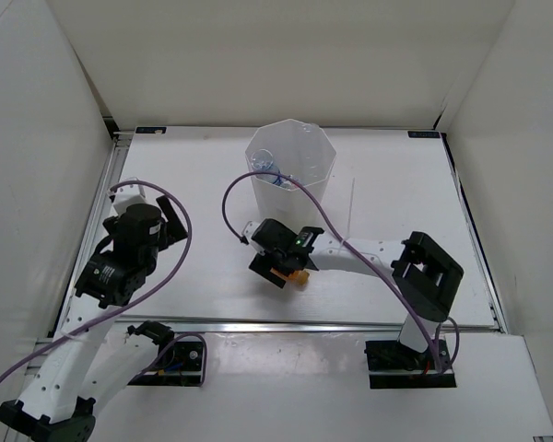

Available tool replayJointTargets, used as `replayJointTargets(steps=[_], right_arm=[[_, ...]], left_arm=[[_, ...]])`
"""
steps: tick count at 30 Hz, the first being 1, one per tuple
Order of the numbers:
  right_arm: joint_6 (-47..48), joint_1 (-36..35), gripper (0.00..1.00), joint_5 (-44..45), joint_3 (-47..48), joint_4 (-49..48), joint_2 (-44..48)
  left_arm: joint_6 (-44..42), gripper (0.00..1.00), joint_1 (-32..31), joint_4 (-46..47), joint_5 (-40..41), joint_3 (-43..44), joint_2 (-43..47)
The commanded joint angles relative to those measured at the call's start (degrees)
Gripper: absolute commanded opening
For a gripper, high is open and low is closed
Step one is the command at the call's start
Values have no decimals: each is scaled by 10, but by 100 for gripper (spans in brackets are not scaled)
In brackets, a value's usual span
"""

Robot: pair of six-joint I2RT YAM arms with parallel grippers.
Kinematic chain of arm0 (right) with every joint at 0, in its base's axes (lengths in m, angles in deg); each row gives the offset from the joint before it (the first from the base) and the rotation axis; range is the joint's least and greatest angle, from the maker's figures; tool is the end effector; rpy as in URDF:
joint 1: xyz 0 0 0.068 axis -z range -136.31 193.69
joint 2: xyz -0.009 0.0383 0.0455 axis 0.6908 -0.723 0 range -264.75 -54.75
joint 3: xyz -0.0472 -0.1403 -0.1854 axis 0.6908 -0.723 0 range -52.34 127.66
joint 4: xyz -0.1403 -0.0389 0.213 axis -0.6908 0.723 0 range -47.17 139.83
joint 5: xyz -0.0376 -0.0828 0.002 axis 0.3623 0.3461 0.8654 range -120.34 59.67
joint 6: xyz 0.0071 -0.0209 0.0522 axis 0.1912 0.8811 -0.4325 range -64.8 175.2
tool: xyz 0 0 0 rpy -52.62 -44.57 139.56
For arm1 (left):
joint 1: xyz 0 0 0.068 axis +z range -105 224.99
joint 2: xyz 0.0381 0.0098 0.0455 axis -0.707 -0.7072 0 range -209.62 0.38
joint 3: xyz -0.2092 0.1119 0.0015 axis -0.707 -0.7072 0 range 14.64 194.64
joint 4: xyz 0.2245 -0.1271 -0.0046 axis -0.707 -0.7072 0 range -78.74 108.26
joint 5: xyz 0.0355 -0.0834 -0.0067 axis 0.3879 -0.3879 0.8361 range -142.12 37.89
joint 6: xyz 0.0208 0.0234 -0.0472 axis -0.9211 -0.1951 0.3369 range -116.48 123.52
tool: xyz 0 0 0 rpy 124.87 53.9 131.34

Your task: Put the plastic bottles in the bin

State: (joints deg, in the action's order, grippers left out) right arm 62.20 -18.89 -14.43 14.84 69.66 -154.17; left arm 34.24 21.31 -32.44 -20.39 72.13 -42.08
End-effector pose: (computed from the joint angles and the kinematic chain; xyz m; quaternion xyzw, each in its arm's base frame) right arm 0.1712 0.3065 0.1634 -0.5144 0.8049 0.0052 0.2958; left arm 0.1526 -0.0442 0.3246 -0.1771 0.8465 0.0155 0.5018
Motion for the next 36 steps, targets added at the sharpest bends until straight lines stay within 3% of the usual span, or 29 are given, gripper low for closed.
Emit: replayJointTargets(steps=[1, 3, 4, 8, 13, 15, 19, 21, 23, 24, 27, 30, 33, 36], right_arm=[[-23, 13, 90, -25, -1, -30, -8], [-23, 13, 85, -32, -1, -30, -15], [-30, 13, 77, -52, 5, -20, -21], [-55, 13, 63, -75, 34, 26, -34], [-82, 13, 52, -106, 77, 94, -28], [-90, 2, 52, -113, 99, 119, -13], [-96, -55, 51, -72, 234, 209, 20], [-96, -61, 55, -29, 345, 236, 33], [-96, -43, 58, 5, 427, 253, 34], [-90, -12, 61, 11, 517, 274, 25], [-61, 40, 63, 48, 631, 292, -9], [-45, 139, 66, 18, 637, 258, 3], [-81, 203, 66, -47, 637, 258, 3], [-94, 234, 74, -74, 625, 258, -5]], left_arm=[[7, 100, 3, -41, 9, 13, -2], [1, 100, 3, -41, 14, 13, 4], [1, 100, 3, -41, 14, 13, 4], [7, 100, 3, -41, 14, 13, 9], [12, 100, 3, -41, 19, 13, 9], [12, 100, 3, -41, 26, 13, 9], [7, 100, 3, -41, 56, 13, 14], [0, 100, 3, -41, 63, 7, 14], [0, 100, 3, -41, 69, 1, 14], [0, 100, 3, -35, 69, 1, 14], [0, 100, 3, -35, 69, 1, 14], [7, 100, 3, -30, 63, -4, 14], [12, 100, 3, -25, 58, -5, 14], [12, 100, 3, -25, 58, 1, 14]])
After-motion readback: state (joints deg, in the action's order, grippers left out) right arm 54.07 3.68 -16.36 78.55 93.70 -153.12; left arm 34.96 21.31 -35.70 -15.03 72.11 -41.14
